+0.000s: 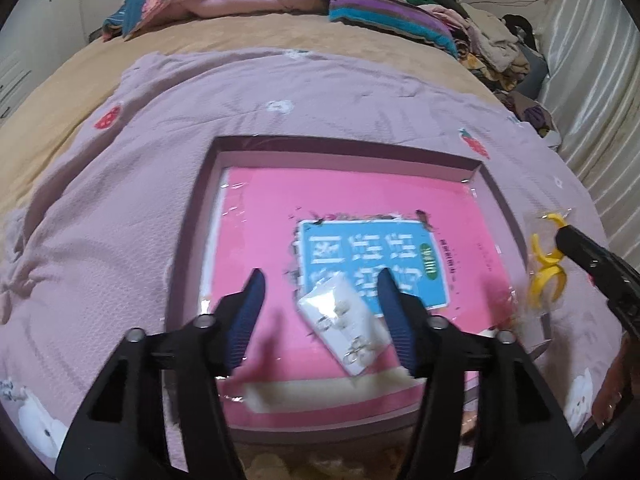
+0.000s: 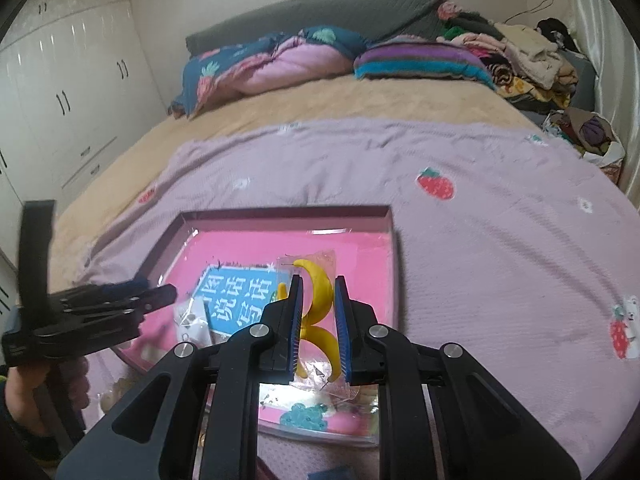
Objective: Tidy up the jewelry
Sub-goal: 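Carry the earring card and yellow rings bag into the box and release both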
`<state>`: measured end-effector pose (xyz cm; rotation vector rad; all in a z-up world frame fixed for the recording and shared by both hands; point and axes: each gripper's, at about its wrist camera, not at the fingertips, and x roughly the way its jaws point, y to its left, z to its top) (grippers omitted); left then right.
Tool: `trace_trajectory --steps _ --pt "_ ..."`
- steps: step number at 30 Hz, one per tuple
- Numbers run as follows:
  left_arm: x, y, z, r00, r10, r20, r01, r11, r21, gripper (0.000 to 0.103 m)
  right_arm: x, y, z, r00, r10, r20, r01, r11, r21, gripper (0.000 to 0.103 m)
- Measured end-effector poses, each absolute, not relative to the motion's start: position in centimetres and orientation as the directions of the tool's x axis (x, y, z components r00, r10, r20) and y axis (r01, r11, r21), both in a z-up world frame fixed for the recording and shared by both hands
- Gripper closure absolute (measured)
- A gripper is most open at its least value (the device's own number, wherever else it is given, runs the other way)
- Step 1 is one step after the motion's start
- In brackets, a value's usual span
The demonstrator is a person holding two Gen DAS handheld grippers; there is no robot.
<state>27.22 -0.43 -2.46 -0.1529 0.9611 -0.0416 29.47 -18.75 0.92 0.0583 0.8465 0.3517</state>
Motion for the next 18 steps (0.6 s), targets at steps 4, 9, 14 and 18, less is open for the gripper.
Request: trace_trajectory --steps 4,9,14,18 --pt "26.2 0.8 -2.3 0.584 -0.066 -0.809 -0.063 0.99 -0.127 0.04 30.3 -17.6 -1.5 0.568 0.312 -0.762 -0.277 0.944 0.18 0.088" --pt "24.3 2.2 -1.6 0.601 -0.047 -0.798 -0.093 0.987 -0.128 0.026 30.4 -17.0 -3.7 0.533 0.281 -0.798 -0.248 0.954 0.17 0.085" --pt "22.6 2.7 -0.2 0.63 -0.035 -0.776 -0.111 0.985 -0.135 0.018 29.6 -17.5 -3.5 0.54 0.271 -0.797 -0.225 0.959 0.173 0.05" --pt "21.1 2.7 1.1 0.647 -0.037 -0.761 -0.115 0.983 -0.145 0.016 27.8 -18.3 -1.7 0.583 0.262 -0.769 -0.227 0.961 0.155 0.032"
